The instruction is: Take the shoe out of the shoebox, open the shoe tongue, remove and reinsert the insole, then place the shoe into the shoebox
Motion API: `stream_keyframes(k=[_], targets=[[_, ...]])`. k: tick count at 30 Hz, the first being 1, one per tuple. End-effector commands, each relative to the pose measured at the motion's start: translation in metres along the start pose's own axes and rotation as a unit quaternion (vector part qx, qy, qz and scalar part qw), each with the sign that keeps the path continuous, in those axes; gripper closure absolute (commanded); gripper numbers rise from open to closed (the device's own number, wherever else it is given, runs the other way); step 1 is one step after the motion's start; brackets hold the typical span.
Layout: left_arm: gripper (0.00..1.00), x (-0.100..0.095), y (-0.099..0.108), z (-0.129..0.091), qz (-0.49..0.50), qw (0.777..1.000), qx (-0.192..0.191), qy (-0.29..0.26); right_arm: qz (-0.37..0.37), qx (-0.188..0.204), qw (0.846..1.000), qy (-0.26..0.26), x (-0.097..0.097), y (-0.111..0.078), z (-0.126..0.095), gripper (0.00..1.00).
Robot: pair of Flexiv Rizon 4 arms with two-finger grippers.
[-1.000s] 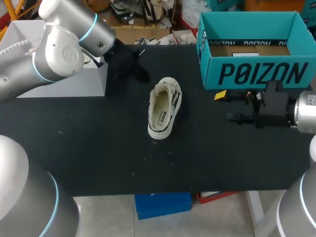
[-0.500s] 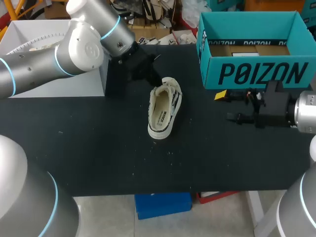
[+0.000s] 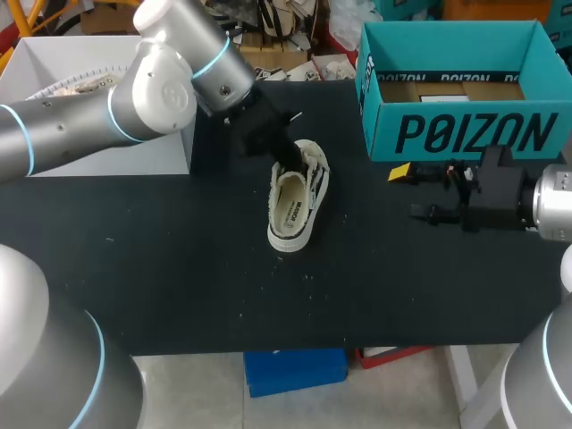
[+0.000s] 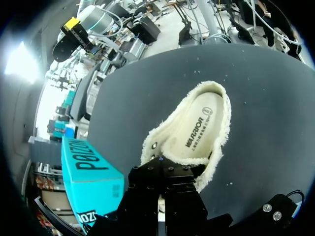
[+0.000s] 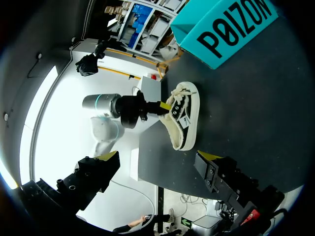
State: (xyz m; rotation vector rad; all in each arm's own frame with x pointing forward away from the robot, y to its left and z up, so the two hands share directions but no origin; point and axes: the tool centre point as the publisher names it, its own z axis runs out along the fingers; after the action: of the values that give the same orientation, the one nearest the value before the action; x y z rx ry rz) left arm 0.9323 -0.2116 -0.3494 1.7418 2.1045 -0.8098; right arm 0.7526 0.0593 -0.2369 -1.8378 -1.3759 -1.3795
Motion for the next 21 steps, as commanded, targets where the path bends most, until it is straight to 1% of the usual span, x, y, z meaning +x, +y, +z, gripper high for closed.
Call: stream_keyframes(k=[1, 4, 9, 10, 11, 12, 13, 18, 21], targets=[[1.0, 0.006, -0.009, -0.003, 0.001, 1.0, -0.003, 0.0, 0.0, 0.0, 1.0, -0.001, 0.001, 0.0, 0.001, 0.0], [1.0, 0.01, -0.011, -0.006, 0.0, 1.0, 0.001, 0.002, 0.0, 0.0, 1.0, -0.001, 0.001, 0.0, 0.001, 0.0], [1.0, 0.011, -0.021, -0.03, 0.0, 1.0, 0.004, -0.001, 0.0, 0.0, 1.0, -0.001, 0.001, 0.0, 0.001, 0.0], [0.91, 0.011, -0.025, -0.038, -0.004, 1.0, 0.009, 0.002, 0.0, 0.0, 1.0, -0.001, 0.001, 0.0, 0.001, 0.0], [0.74, 0.012, -0.029, -0.044, -0.01, 1.0, 0.016, 0.011, 0.0, 0.0, 1.0, -0.001, 0.001, 0.0, 0.001, 0.0], [0.19, 0.015, -0.033, -0.049, -0.023, 0.999, 0.02, 0.017, 0.0, 0.0, 1.0, -0.001, 0.001, 0.0, 0.001, 0.0], [0.0, 0.017, -0.037, -0.055, -0.032, 0.999, 0.022, 0.024, 0.0, 0.0, 1.0, -0.001, 0.001, 0.0, 0.001, 0.0], [0.0, 0.027, -0.054, -0.088, -0.073, 0.997, 0.017, 0.012, 0.0, 0.0, 1.0, -0.001, 0.001, 0.0, 0.001, 0.0], [0.0, 0.037, -0.064, -0.108, -0.112, 0.994, 0.006, 0.0, 0.0, 0.0, 1.0, -0.001, 0.001, 0.0, 0.001, 0.0]])
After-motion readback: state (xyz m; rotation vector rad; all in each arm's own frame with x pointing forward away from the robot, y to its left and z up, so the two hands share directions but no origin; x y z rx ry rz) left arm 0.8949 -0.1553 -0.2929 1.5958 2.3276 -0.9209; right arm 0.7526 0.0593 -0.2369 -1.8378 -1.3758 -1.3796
